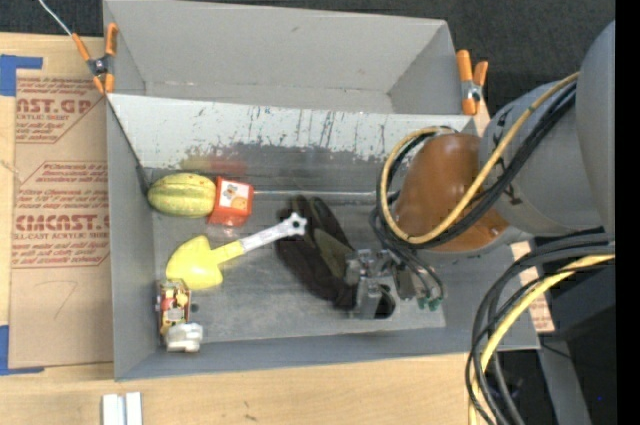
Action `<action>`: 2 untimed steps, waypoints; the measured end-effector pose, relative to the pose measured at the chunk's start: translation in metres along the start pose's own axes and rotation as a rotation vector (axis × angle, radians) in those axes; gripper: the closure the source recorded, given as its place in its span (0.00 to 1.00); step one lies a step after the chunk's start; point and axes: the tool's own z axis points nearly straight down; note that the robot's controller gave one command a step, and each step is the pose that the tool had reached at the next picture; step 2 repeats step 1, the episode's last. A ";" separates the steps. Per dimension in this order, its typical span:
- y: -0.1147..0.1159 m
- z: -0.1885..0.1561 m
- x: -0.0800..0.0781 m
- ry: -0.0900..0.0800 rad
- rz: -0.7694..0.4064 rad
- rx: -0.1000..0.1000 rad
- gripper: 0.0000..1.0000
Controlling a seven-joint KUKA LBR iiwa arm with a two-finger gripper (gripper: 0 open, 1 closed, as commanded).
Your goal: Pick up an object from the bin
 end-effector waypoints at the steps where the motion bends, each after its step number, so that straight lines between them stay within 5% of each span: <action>1: 0.000 -0.004 0.001 0.004 0.000 0.000 1.00; 2: 0.000 -0.004 0.001 0.004 0.000 0.000 1.00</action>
Offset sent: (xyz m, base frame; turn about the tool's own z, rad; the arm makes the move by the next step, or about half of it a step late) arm 0.0000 0.0000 0.0047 0.0000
